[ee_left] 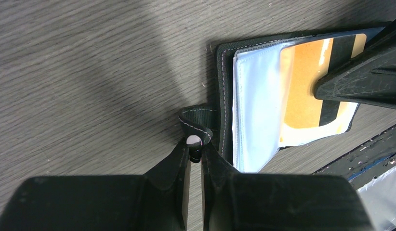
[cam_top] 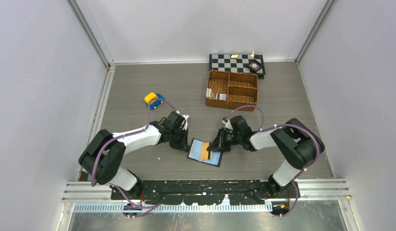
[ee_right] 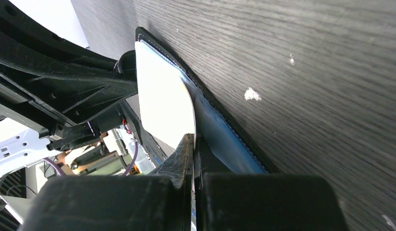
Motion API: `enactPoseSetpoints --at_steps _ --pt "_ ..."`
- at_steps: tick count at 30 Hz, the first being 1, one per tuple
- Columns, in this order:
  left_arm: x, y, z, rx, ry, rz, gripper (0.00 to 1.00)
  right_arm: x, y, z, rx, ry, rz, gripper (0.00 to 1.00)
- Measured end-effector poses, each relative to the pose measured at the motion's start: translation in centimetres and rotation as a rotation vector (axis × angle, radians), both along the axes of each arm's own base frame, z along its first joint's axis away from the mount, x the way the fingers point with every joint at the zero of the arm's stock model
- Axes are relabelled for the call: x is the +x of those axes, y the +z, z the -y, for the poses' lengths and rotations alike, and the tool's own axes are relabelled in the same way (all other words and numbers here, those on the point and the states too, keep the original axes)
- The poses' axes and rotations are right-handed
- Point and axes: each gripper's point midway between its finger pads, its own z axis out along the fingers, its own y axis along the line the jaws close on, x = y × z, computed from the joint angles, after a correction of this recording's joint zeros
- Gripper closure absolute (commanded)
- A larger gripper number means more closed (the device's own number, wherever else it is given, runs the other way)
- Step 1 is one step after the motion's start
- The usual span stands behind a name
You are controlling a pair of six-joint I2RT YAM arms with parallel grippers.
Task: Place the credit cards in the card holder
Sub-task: Insert the credit card into the card holder.
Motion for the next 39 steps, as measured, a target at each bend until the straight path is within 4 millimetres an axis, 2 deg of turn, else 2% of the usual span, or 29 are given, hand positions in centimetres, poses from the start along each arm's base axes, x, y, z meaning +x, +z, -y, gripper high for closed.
enactPoseSetpoints --at_steps 20,32,39 --pt "0.13 -0.01 -0.25 0.014 -0.010 0.013 1.00 0.06 -0.09 -0.21 0.002 -0.037 0.007 0.99" --pt "0.01 0.04 -0.11 0.006 -0.015 0.008 1.00 0.00 -0.13 -0.68 -0.016 -0.047 -0.001 0.86" --pt "-0.03 0.03 -0.08 0.003 -0.016 0.006 1.00 0.32 0.09 -0.71 -0.037 -0.081 0.008 0.72"
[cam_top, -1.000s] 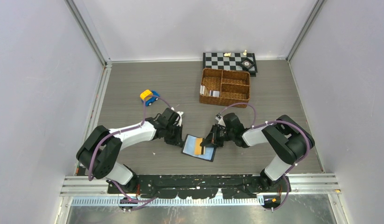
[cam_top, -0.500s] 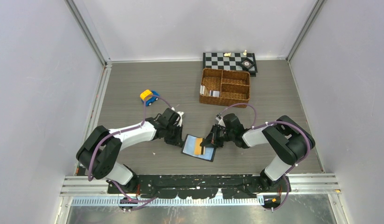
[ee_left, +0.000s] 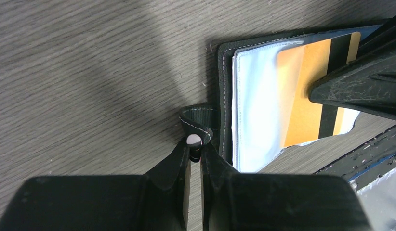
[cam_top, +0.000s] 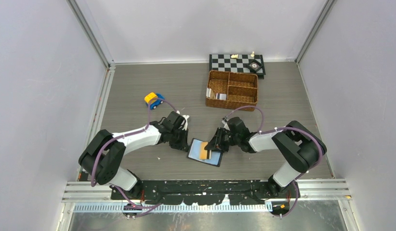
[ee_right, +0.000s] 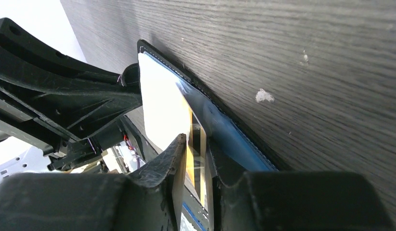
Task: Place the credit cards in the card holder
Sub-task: Insert the credit card into the card holder.
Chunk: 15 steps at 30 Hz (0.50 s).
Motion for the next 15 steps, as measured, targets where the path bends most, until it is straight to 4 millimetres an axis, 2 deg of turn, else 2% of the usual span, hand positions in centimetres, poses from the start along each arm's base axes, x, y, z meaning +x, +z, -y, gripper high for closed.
enactPoseSetpoints --at_steps 6,15 --pt "0.0 0.0 0.0 0.001 0.001 0.000 1.00 0.3 0.4 0.0 -0.025 -0.023 0.005 0.66" --pt "0.1 0.0 -0.1 0.003 0.006 0.002 1.00 0.8 1.0 1.4 -0.125 -0.086 0.025 0.57"
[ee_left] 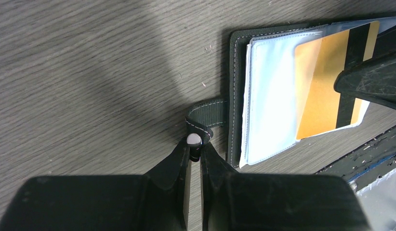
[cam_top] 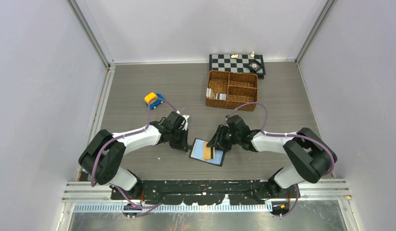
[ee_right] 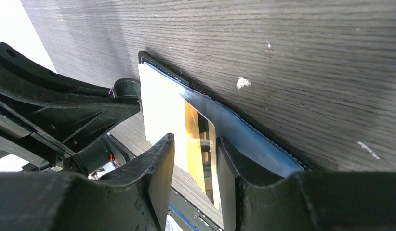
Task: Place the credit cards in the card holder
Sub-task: Insert the credit card into the card holder.
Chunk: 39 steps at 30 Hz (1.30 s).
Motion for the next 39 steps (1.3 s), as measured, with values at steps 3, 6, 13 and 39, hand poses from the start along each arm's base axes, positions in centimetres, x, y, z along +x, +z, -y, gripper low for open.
enactPoseSetpoints --at_steps 3,6,13,39 --pt "0.0 0.0 0.0 0.000 -0.001 0.000 1.00 0.0 0.1 -0.1 -0.029 0.001 0.000 0.54" --pt "0.0 0.0 0.0 -0.001 -0.001 0.000 1.00 -0.1 0.1 -0.3 -0.061 0.003 -0.001 0.52" --pt "-0.1 0.0 0.2 -0.014 -0.006 -0.002 1.00 -0.3 0.2 -0.4 -0.108 -0.012 -0.019 0.52" --pt "-0.4 0.0 0.8 -0.066 0.010 -0.011 1.00 -0.1 -0.1 -0.7 -0.360 -0.061 -0.008 0.45"
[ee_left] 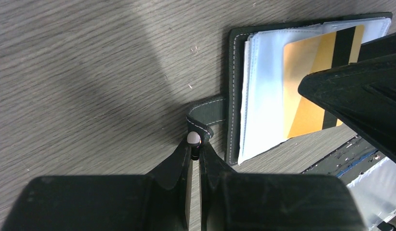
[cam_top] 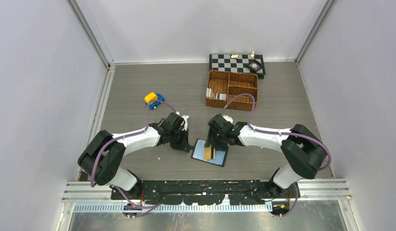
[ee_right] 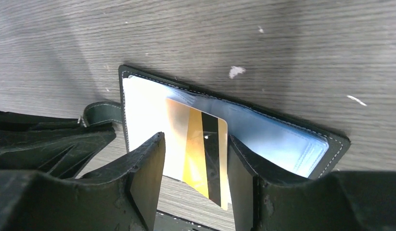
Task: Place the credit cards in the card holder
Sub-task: Insert the credit card into the card holder.
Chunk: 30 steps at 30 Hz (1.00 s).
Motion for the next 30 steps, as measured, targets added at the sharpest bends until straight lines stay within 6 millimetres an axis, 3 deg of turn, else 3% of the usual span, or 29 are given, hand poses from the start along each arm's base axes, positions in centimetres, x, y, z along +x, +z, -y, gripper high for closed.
enactPoseSetpoints --at_steps 14,30 --pt "0.0 0.0 0.0 0.003 0.013 -0.003 1.00 -1.0 0.0 3.4 -0.198 -0.023 0.019 0.40" --pt "-0.1 0.0 0.0 0.002 0.012 -0.004 1.00 -2.1 1.5 2.2 -0.121 -0.011 -0.009 0.46"
